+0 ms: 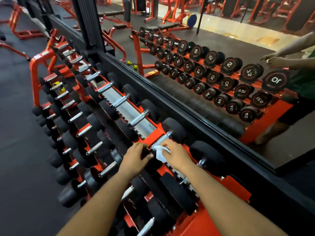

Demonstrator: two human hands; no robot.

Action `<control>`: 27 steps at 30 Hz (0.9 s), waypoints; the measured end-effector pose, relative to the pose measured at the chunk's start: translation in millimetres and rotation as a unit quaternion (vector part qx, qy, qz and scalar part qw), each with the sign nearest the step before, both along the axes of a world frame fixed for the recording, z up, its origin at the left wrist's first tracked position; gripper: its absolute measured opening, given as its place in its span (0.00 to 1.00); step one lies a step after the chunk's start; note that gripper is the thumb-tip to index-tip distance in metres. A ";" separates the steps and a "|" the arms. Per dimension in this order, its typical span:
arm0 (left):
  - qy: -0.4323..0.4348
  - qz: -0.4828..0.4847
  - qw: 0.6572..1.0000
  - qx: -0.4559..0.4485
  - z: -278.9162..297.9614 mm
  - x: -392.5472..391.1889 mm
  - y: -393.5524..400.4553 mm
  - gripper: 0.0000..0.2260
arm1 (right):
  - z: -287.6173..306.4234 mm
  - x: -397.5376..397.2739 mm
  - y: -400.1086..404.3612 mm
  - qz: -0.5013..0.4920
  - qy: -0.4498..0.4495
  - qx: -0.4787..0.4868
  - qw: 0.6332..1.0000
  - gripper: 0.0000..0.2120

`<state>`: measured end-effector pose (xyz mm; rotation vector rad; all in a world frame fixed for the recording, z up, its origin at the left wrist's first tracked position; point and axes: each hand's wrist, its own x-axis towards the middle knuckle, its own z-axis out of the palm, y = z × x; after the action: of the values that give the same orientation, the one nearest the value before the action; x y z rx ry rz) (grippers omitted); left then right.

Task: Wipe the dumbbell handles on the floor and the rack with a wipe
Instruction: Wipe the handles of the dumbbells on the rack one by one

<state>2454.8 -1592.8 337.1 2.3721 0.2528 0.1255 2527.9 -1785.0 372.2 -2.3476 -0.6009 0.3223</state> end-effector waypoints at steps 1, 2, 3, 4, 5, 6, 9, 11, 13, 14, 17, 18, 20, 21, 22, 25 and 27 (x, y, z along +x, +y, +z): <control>0.017 -0.002 0.999 0.046 -2.0 5.5 1.5 0.25 | 0.0 8.2 1.7 -0.001 -0.011 0.000 1.000 0.08; 0.041 0.000 0.996 0.074 -3.7 9.1 1.4 0.31 | 1.1 14.0 3.8 0.004 -0.029 0.001 1.000 0.10; 0.066 0.002 0.994 0.091 -6.3 14.9 1.7 0.37 | 0.7 23.9 8.2 0.010 -0.044 0.001 0.999 0.14; 0.087 0.001 0.990 0.107 -7.7 18.8 1.1 0.41 | 1.5 31.7 12.2 0.019 -0.053 -0.004 0.998 0.17; 0.105 -0.002 0.987 0.123 -9.6 22.8 1.0 0.45 | 1.1 40.1 17.1 0.030 -0.056 -0.015 0.998 0.19; 0.123 -0.006 0.983 0.134 -13.6 29.6 2.8 0.47 | -1.9 50.6 23.3 0.042 -0.056 -0.031 0.997 0.19; 0.173 -0.020 0.976 0.131 -20.9 41.7 9.1 0.52 | -21.7 70.2 38.4 0.089 -0.105 -0.089 0.986 0.18; 0.185 -0.032 0.974 0.124 -25.1 45.5 12.2 0.53 | -40.0 74.3 46.9 0.135 -0.135 -0.145 0.971 0.19; 0.169 -0.036 0.977 0.122 -29.5 44.1 11.4 0.54 | -58.3 72.5 52.1 0.201 -0.151 -0.204 0.946 0.19; 0.157 -0.035 0.979 0.123 -32.5 41.5 10.0 0.54 | -64.6 68.3 51.4 0.240 -0.161 -0.222 0.931 0.20; 0.129 -0.031 0.981 0.144 -40.9 35.0 5.9 0.53 | -84.1 61.3 39.5 0.318 -0.214 -0.240 0.892 0.28; 0.131 -0.030 0.979 0.150 -42.7 33.4 4.1 0.53 | -87.9 61.7 33.3 0.323 -0.240 -0.246 0.882 0.27; 0.131 -0.027 0.977 0.169 -40.0 33.1 -0.5 0.52 | -89.3 70.2 22.5 0.267 -0.286 -0.254 0.885 0.27; 0.134 -0.027 0.975 0.174 -38.0 32.8 -2.6 0.52 | -89.0 74.5 19.6 0.223 -0.292 -0.268 0.891 0.28; 0.137 -0.027 0.975 0.173 -34.3 32.8 -4.9 0.52 | -88.8 76.8 19.2 0.186 -0.296 -0.285 0.893 0.29; 0.145 -0.025 0.974 0.173 -30.6 32.1 -6.5 0.52 | -97.3 63.4 28.4 0.212 -0.260 -0.299 0.893 0.29; 0.154 -0.033 0.971 0.181 -29.4 31.3 -6.2 0.56 | -97.8 51.3 33.7 0.273 -0.262 -0.308 0.873 0.30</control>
<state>2486.2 -1599.0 307.6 2.7566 0.3206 -0.2511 2579.2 -1751.3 274.4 -2.8456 -1.6463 0.1183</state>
